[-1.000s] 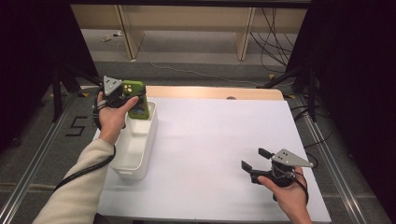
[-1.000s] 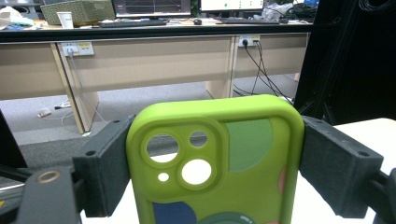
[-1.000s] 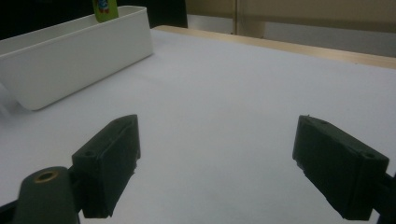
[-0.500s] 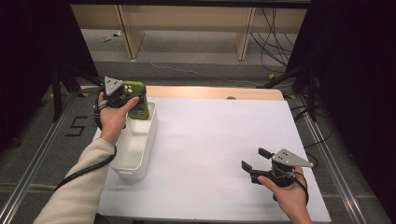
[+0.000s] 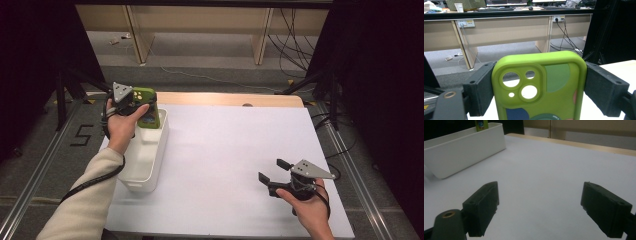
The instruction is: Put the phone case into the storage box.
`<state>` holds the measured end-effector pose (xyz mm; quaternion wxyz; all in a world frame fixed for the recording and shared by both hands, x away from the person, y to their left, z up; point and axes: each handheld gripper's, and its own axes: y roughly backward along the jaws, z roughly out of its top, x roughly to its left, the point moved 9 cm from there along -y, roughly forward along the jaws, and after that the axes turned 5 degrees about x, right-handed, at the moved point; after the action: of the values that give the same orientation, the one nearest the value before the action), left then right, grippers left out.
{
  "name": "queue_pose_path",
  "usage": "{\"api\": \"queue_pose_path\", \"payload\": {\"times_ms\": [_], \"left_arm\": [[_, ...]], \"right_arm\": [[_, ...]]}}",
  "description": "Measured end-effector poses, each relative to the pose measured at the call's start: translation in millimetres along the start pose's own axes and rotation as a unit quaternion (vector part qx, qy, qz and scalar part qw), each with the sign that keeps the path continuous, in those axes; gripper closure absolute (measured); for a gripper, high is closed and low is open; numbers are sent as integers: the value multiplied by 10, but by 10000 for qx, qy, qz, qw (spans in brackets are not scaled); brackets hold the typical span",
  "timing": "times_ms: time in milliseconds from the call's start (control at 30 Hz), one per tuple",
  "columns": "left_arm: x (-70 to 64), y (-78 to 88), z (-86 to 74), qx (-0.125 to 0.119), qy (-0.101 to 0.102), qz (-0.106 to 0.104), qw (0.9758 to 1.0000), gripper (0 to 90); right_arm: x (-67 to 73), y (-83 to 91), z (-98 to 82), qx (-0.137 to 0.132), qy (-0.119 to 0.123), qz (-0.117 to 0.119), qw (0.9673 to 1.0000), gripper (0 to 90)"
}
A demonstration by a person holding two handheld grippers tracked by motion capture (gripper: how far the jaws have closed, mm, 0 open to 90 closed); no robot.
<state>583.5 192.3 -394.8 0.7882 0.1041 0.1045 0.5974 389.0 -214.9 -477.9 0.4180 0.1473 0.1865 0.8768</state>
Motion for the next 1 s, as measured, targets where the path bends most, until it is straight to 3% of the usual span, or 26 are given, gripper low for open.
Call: {"api": "queue_pose_path", "payload": {"times_ms": [1000], "left_arm": [[-61, -105, -48, 95, -93, -41, 9999, 161]], "right_arm": [[1, -4, -7, 17, -16, 6, 10000, 162]]}}
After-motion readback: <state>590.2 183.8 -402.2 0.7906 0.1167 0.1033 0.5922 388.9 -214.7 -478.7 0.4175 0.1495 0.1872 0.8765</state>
